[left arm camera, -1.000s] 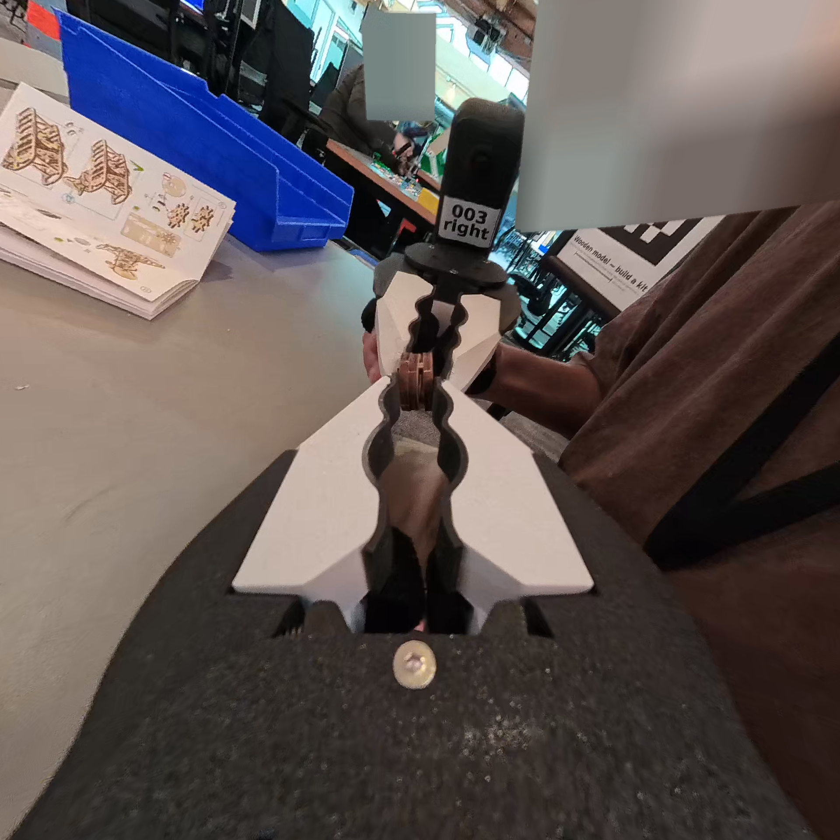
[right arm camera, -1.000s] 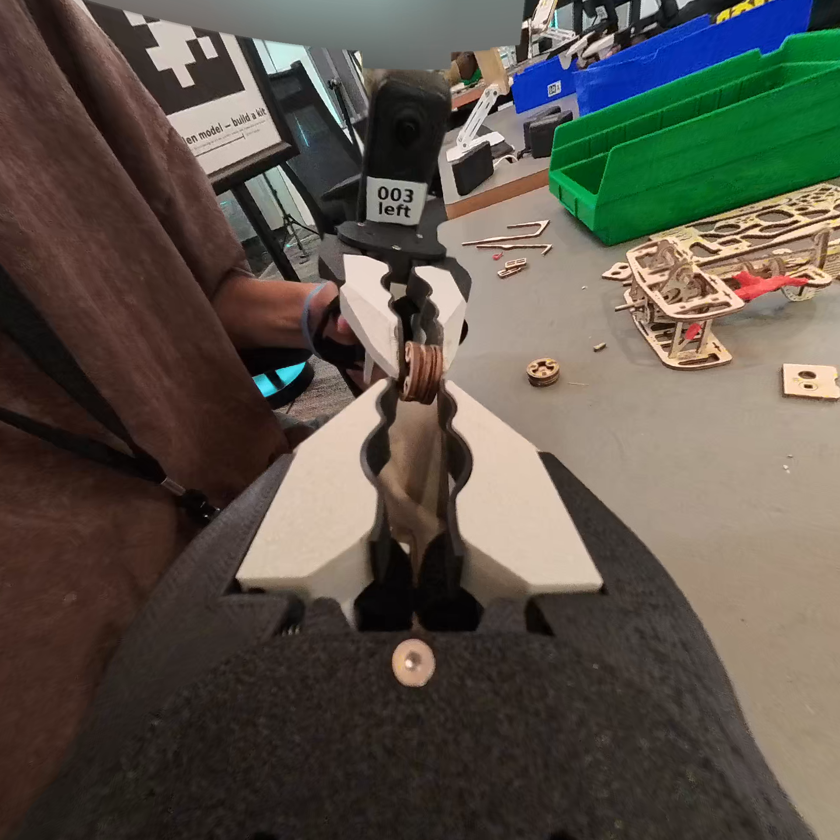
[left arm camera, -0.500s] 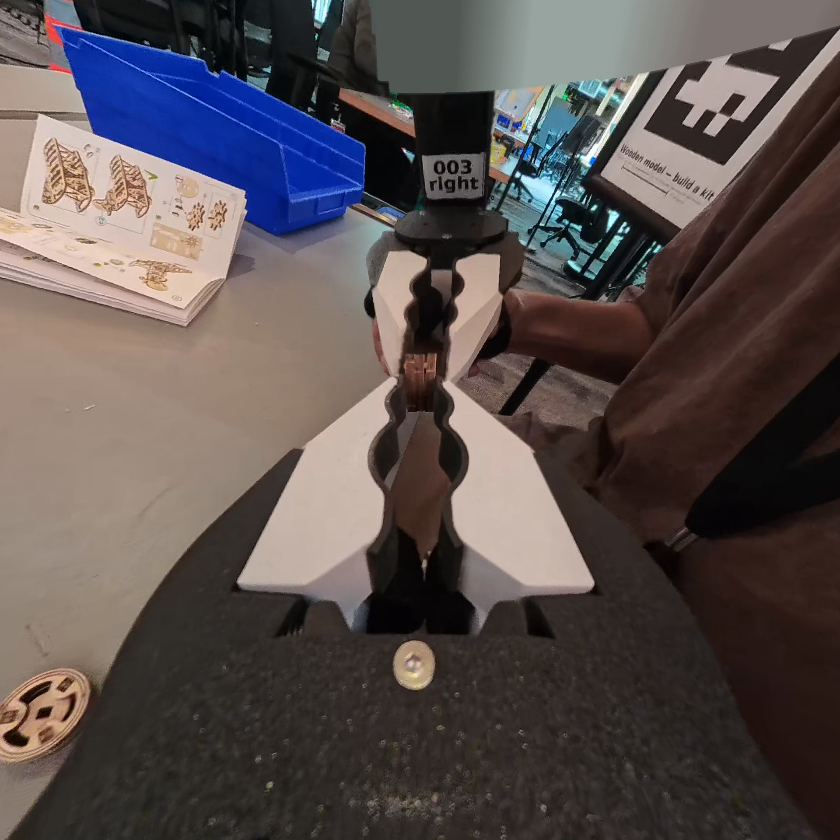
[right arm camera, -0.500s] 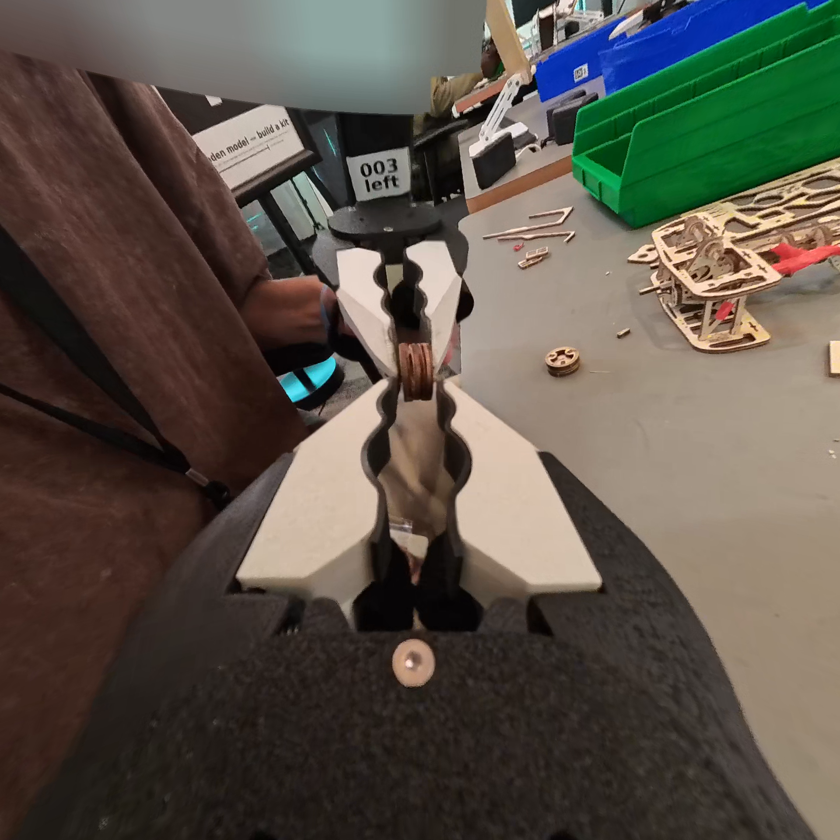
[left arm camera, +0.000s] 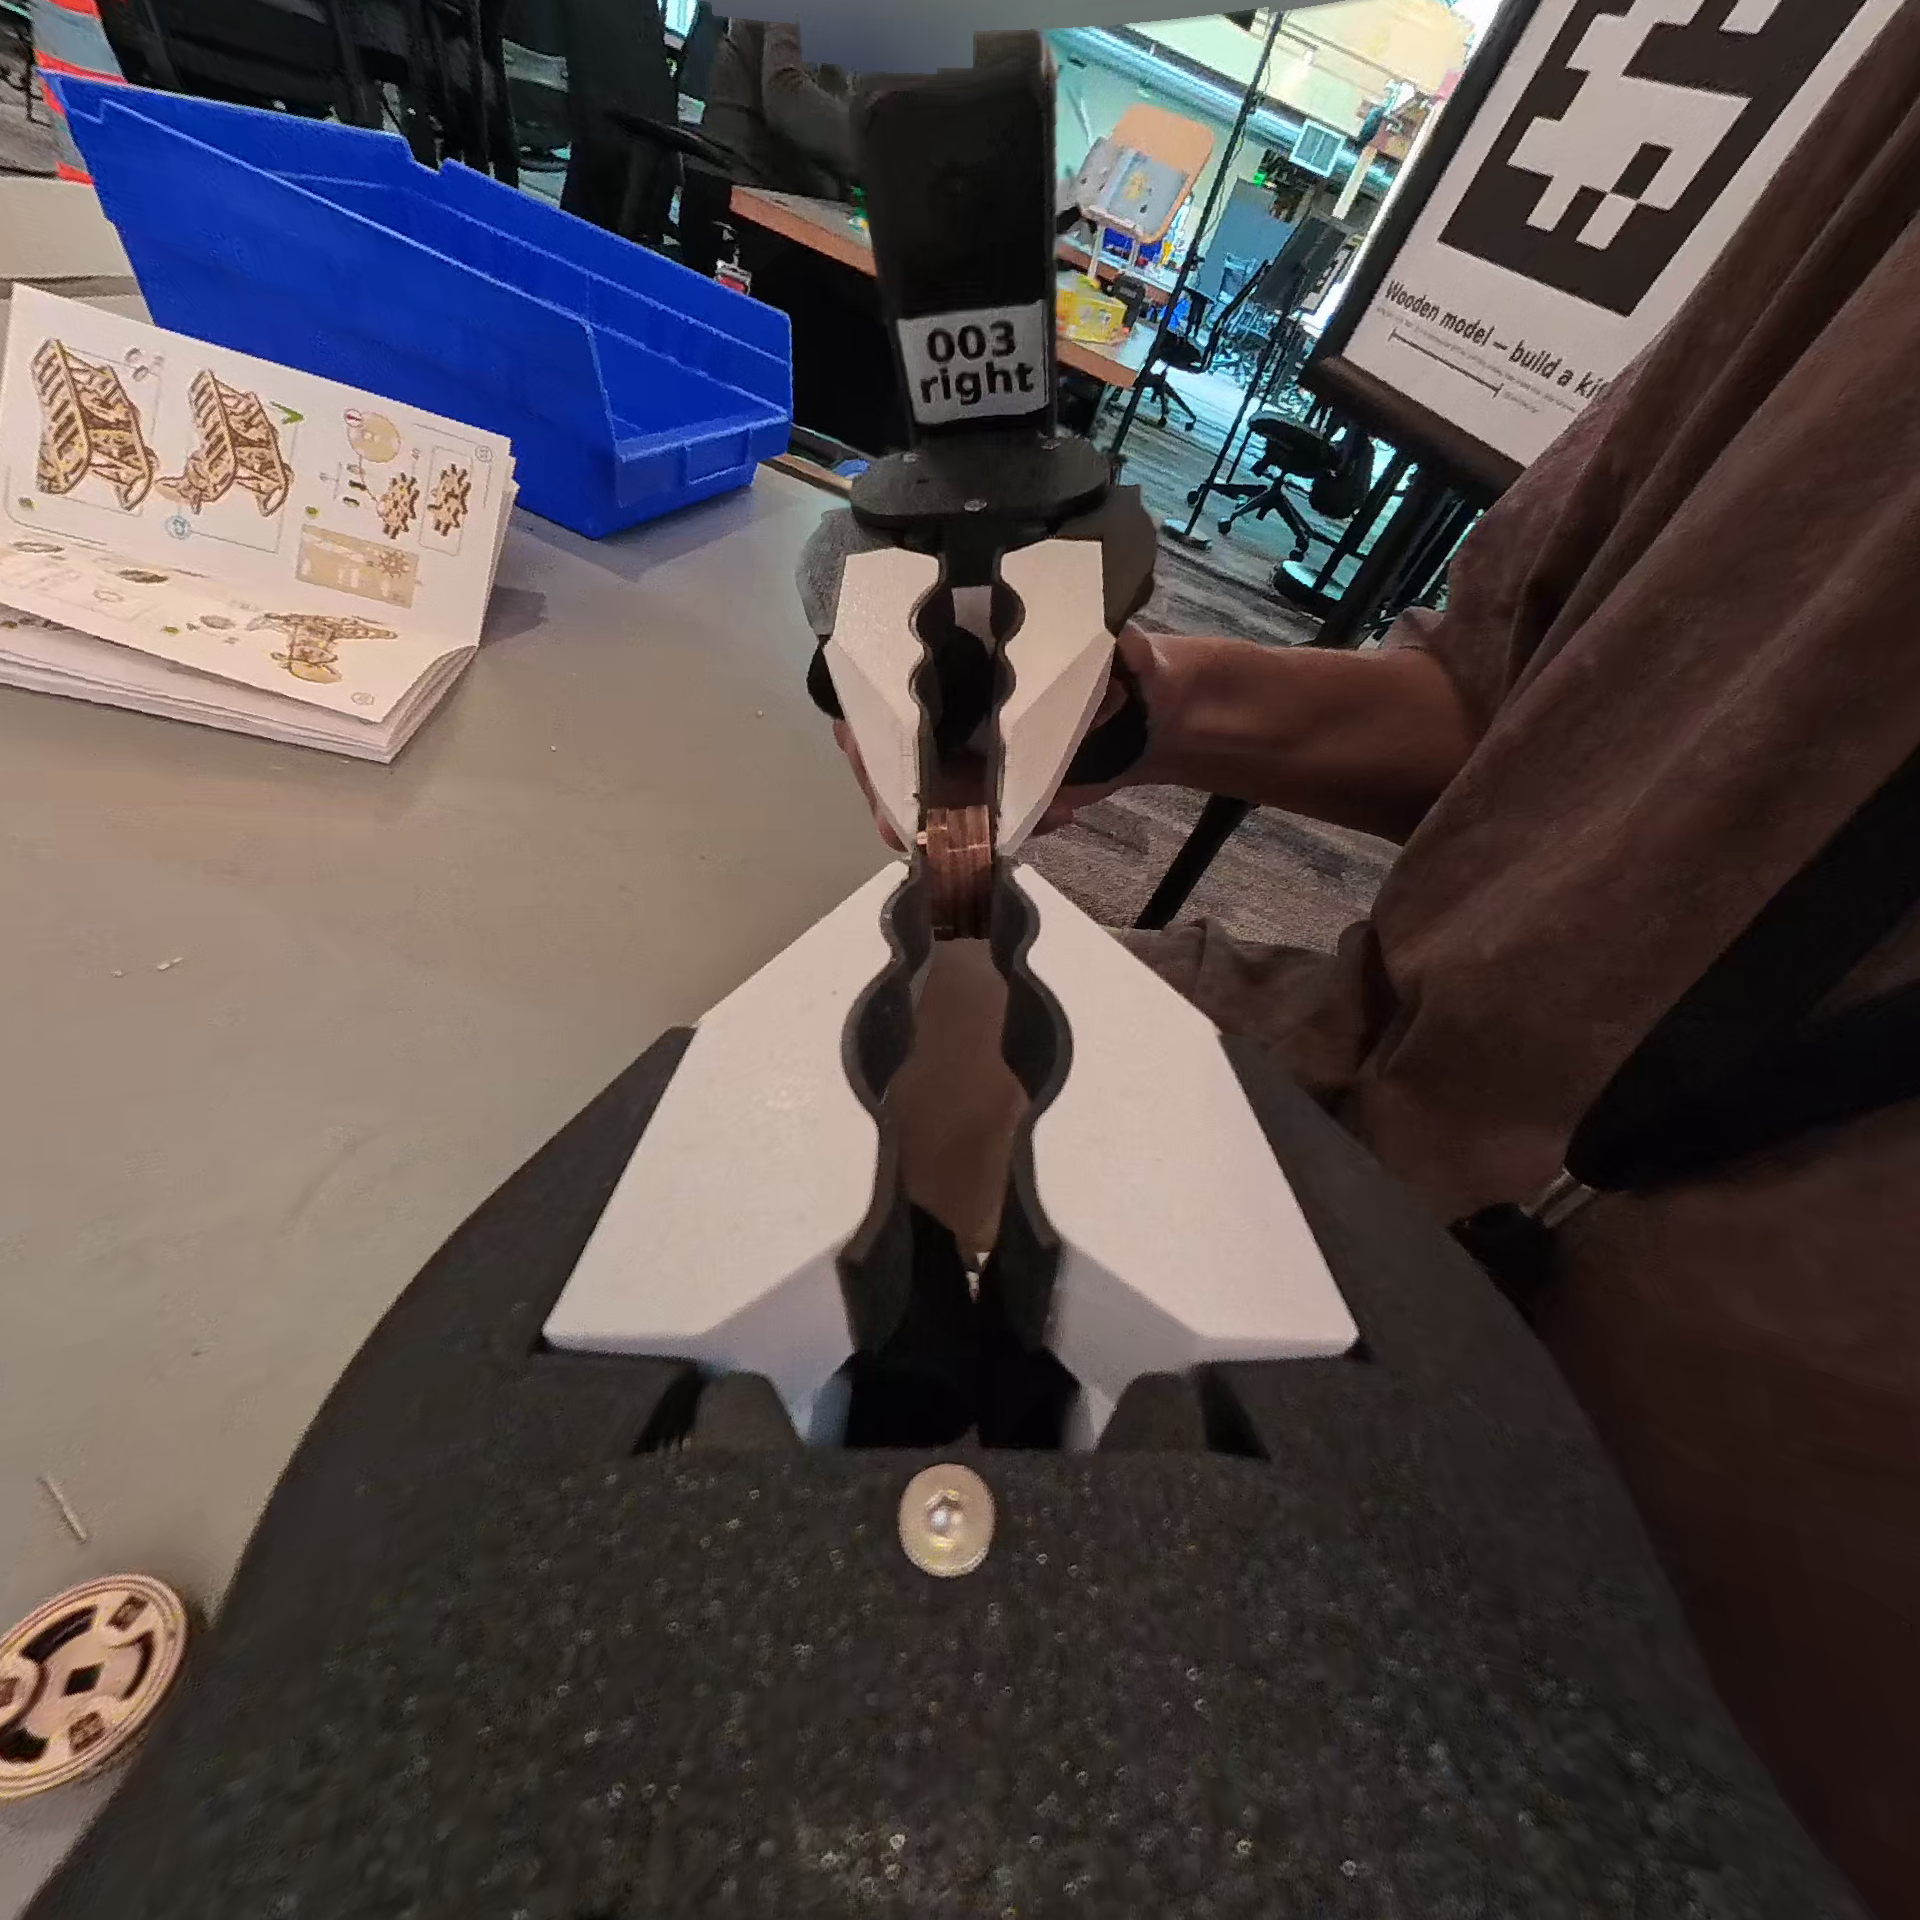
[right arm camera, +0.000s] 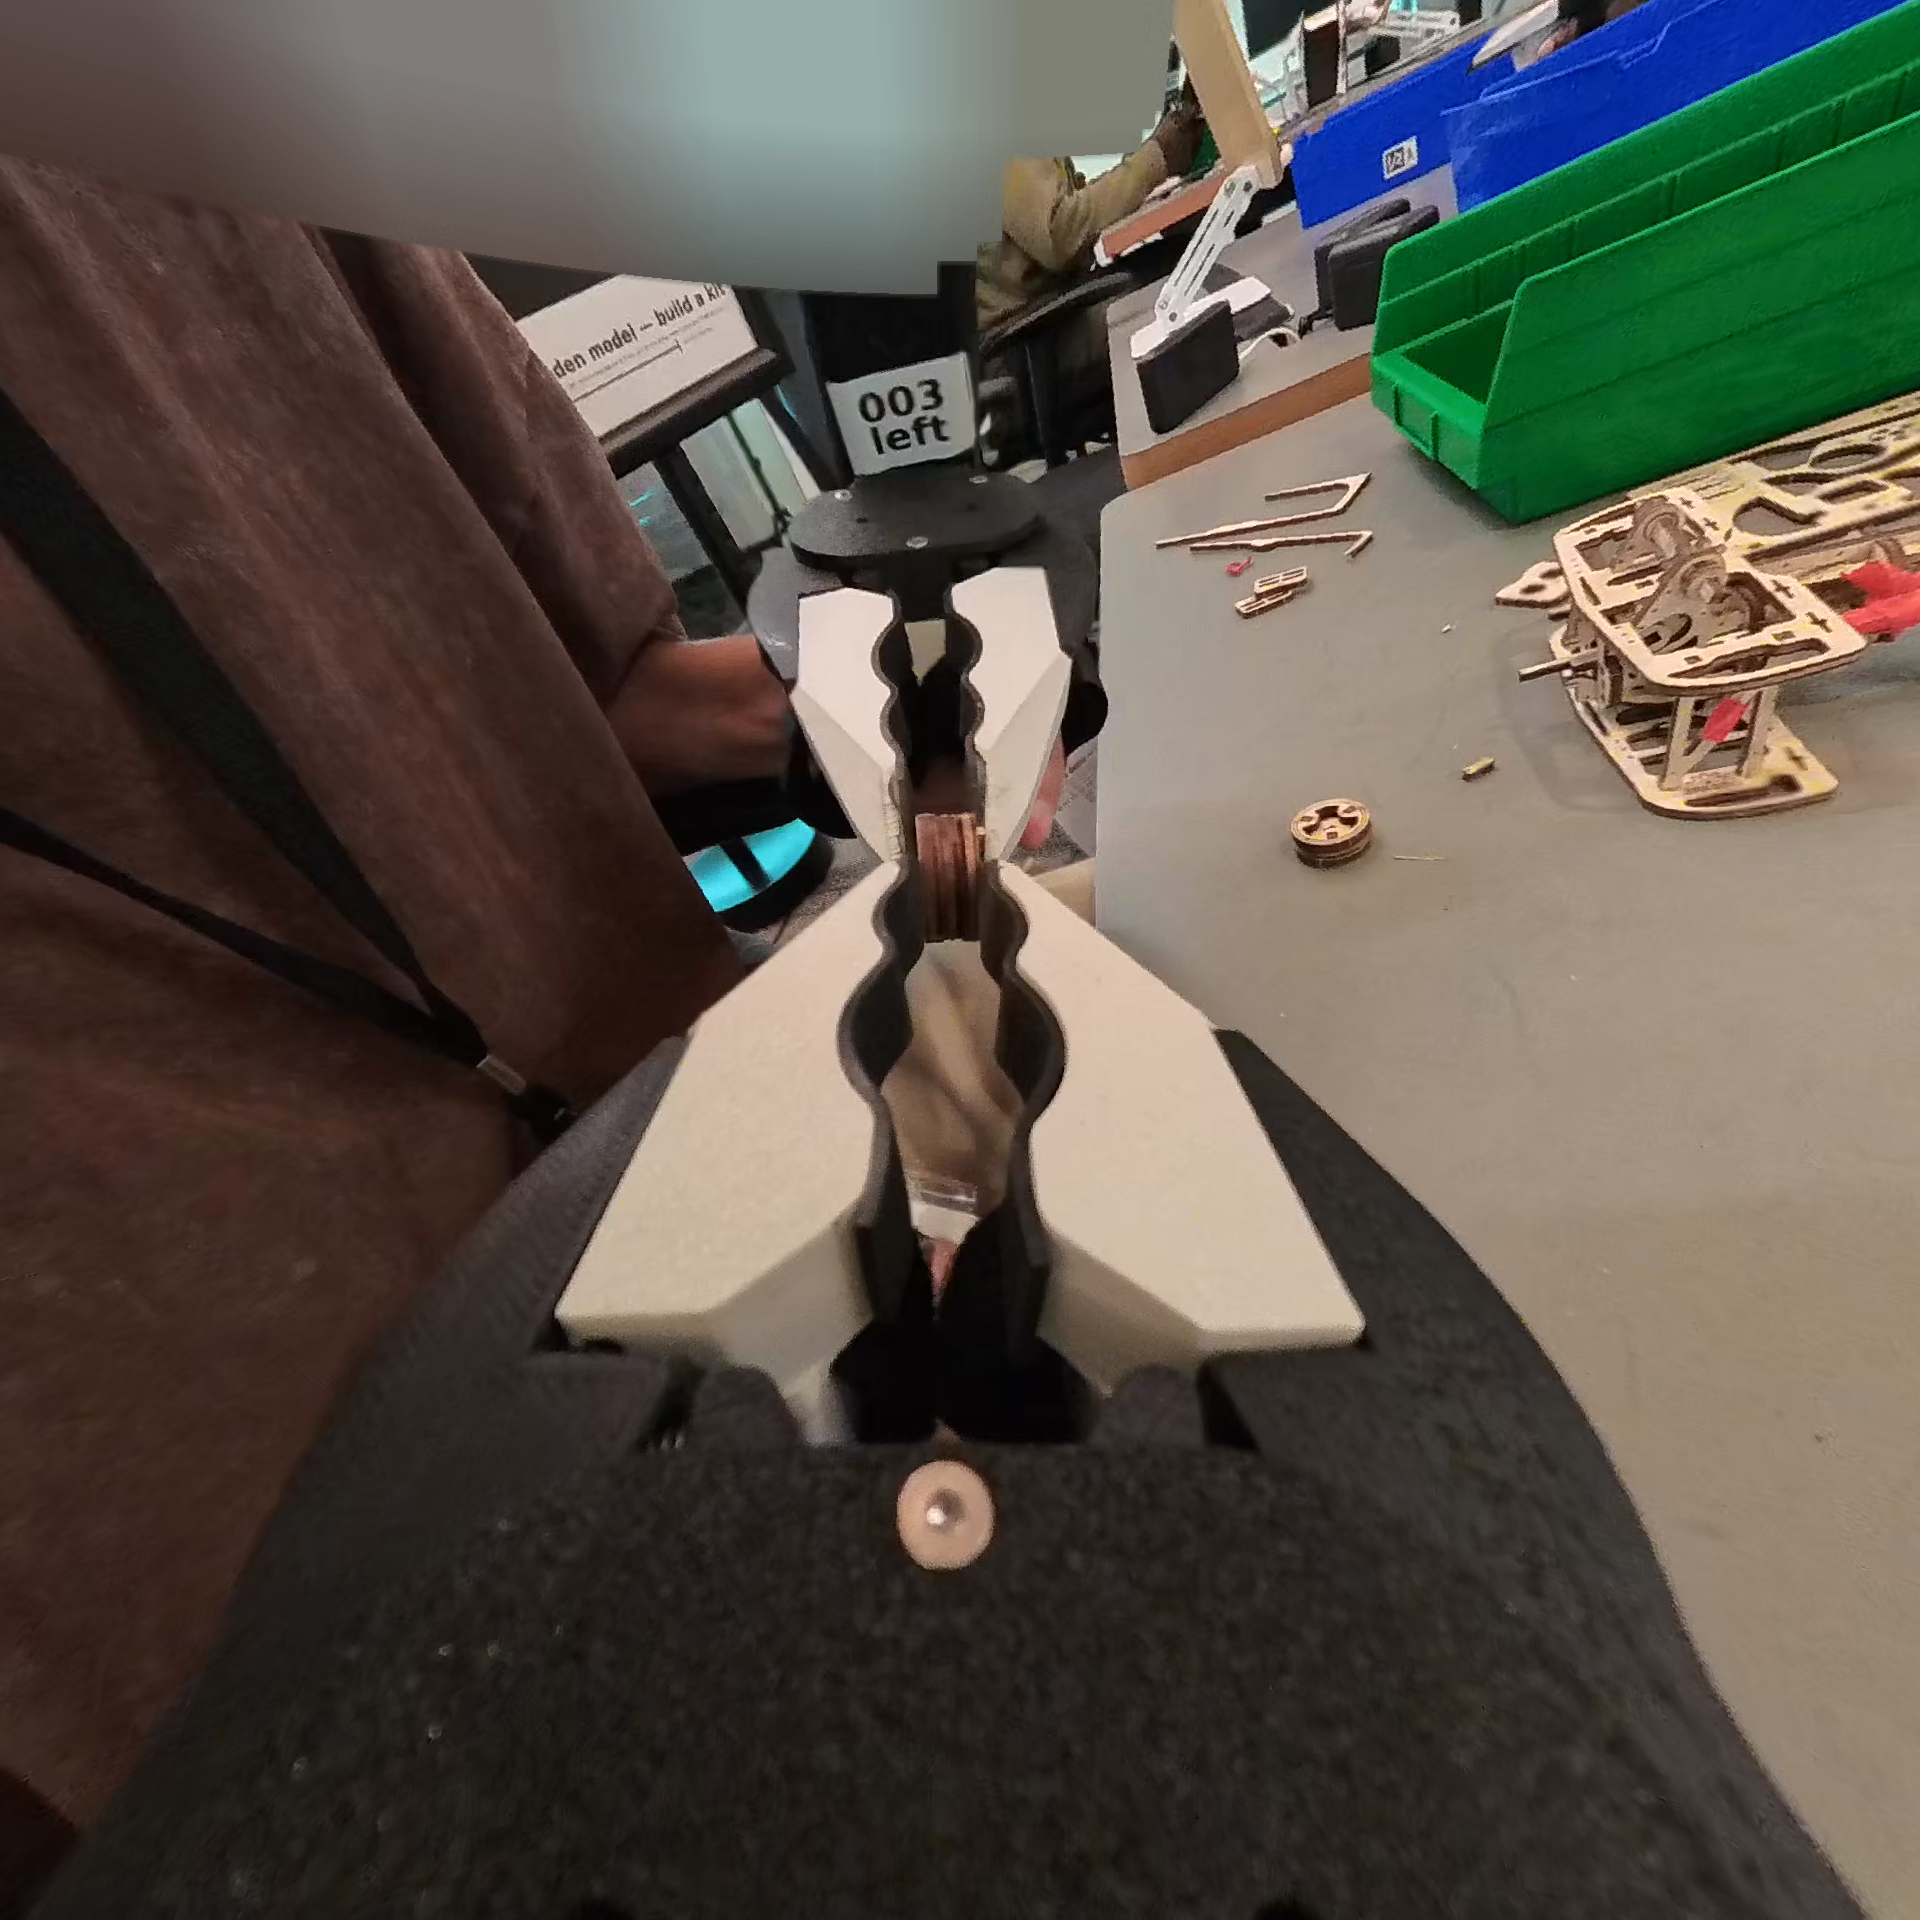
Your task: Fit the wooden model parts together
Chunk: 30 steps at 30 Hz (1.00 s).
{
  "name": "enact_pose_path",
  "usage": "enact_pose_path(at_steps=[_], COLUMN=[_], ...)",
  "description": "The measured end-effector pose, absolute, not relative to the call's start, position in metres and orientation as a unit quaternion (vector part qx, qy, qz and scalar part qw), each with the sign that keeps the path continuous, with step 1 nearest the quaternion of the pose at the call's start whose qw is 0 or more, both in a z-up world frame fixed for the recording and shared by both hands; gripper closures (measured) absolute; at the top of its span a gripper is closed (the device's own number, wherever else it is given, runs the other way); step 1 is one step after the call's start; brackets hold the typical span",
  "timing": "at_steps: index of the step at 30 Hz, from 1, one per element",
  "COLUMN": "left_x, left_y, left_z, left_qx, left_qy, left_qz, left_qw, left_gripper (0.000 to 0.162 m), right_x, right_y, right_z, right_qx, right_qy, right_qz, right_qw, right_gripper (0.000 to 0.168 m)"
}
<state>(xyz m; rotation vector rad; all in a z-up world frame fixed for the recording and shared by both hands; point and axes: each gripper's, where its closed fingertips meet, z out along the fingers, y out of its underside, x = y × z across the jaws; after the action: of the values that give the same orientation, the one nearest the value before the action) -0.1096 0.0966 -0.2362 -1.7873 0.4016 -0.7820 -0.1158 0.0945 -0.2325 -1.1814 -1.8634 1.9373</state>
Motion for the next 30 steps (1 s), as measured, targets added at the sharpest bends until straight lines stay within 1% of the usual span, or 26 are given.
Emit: enact_pose_path(at_steps=[5, 6, 8, 10, 13, 16, 19, 20, 22, 24, 25, 26, 27, 30], left_x=[-0.117, -0.120, -0.134, -0.133, -0.129, -0.129, -0.127, -0.125, -0.123, -0.123, -0.124, -0.125, -0.124, -0.122], left_y=[0.106, 0.110, 0.120, 0.121, 0.124, 0.125, 0.124, 0.123, 0.120, 0.119, 0.119, 0.119, 0.119, 0.119], left_z=[-0.231, -0.228, -0.228, -0.226, -0.217, -0.211, -0.214, -0.212, -0.214, -0.216, -0.214, -0.213, -0.215, -0.212], left_qx=[-0.746, -0.741, -0.735, -0.718, -0.681, -0.647, -0.653, -0.655, -0.672, -0.680, -0.675, -0.672, -0.675, -0.664], left_qy=[0.108, 0.085, 0.008, -0.024, -0.068, -0.110, -0.103, -0.093, -0.070, -0.063, -0.066, -0.071, -0.075, -0.085], left_qz=[-0.369, -0.380, -0.401, -0.435, -0.486, -0.521, -0.520, -0.519, -0.506, -0.493, -0.495, -0.499, -0.496, -0.505], left_qw=[0.544, 0.548, 0.547, 0.543, 0.544, 0.545, 0.541, 0.541, 0.537, 0.540, 0.544, 0.544, 0.541, 0.545], left_gripper=[0.153, 0.153, 0.153, 0.153, 0.153, 0.154, 0.153, 0.153, 0.153, 0.154, 0.154, 0.154, 0.154, 0.154], right_x=[-0.125, -0.126, -0.129, -0.132, -0.133, -0.131, -0.128, -0.127, -0.125, -0.125, -0.126, -0.126, -0.128, -0.128], right_y=[0.105, 0.110, 0.117, 0.120, 0.116, 0.114, 0.114, 0.114, 0.112, 0.110, 0.110, 0.110, 0.111, 0.112], right_z=[-0.229, -0.226, -0.224, -0.227, -0.228, -0.222, -0.223, -0.224, -0.226, -0.229, -0.227, -0.224, -0.222, -0.215], right_qx=[-0.430, -0.435, -0.442, -0.451, -0.459, -0.457, -0.465, -0.470, -0.473, -0.478, -0.480, -0.478, -0.478, -0.469], right_qy=[-0.587, -0.574, -0.574, -0.592, -0.585, -0.559, -0.545, -0.539, -0.535, -0.539, -0.532, -0.522, -0.516, -0.511], right_qz=[0.680, 0.687, 0.679, 0.653, 0.658, 0.684, 0.693, 0.696, 0.699, 0.693, 0.698, 0.706, 0.711, 0.718], right_qw=[0.093, 0.094, 0.118, 0.139, 0.117, 0.100, 0.083, 0.071, 0.039, 0.033, 0.029, 0.026, 0.030, 0.054], right_gripper=[0.158, 0.155, 0.140, 0.134, 0.139, 0.157, 0.161, 0.166, 0.167, 0.167, 0.160, 0.148, 0.144, 0.153])
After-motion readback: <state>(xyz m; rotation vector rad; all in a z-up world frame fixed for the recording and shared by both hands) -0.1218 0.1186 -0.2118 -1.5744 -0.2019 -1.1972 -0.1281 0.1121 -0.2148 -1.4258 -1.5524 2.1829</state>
